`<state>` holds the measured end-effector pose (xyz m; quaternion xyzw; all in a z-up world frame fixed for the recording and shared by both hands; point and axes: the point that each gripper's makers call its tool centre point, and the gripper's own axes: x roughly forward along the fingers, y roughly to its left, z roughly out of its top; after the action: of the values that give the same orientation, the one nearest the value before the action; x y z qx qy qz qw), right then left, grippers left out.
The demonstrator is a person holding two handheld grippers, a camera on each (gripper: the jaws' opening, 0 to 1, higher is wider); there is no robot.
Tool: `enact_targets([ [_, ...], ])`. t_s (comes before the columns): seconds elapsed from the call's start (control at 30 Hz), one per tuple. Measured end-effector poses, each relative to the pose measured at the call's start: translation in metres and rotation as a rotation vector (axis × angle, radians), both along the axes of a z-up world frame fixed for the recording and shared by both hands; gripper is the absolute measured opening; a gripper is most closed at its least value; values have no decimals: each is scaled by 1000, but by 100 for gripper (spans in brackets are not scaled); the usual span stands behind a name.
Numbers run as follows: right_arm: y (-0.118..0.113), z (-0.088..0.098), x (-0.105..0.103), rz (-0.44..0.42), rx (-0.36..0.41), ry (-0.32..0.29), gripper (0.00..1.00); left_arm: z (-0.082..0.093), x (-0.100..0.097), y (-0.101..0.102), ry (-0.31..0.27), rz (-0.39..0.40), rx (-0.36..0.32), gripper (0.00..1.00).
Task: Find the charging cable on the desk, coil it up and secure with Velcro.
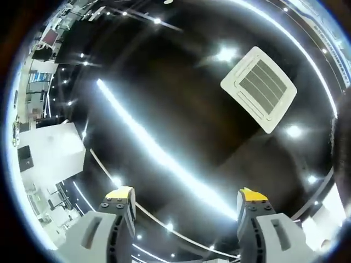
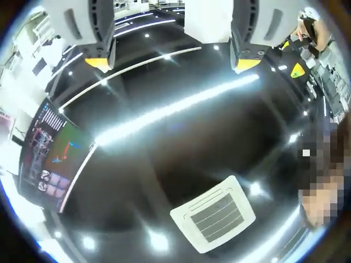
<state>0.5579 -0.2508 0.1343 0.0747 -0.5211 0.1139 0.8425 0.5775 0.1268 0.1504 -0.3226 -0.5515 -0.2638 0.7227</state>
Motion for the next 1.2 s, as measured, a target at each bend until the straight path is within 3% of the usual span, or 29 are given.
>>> enact_targets([
  [0.23,-6,-1,1,-15,7,13,87,-1,7,-30,22,-6,96,76],
  [0.6,-3,0,0,-5,-3,10,87,-7,23,-60,71,9,214,76],
  [0.83,-3,0,0,-5,-2,9,86,-18,45,-90,135,55,389,76],
  [0.97,-3,0,1,-3,-2,10,86,-32,62,-110,190,72,509,75],
  [1.2,-3,-2,7,0,-4,27,86,-62,92,-137,289,178,708,76],
])
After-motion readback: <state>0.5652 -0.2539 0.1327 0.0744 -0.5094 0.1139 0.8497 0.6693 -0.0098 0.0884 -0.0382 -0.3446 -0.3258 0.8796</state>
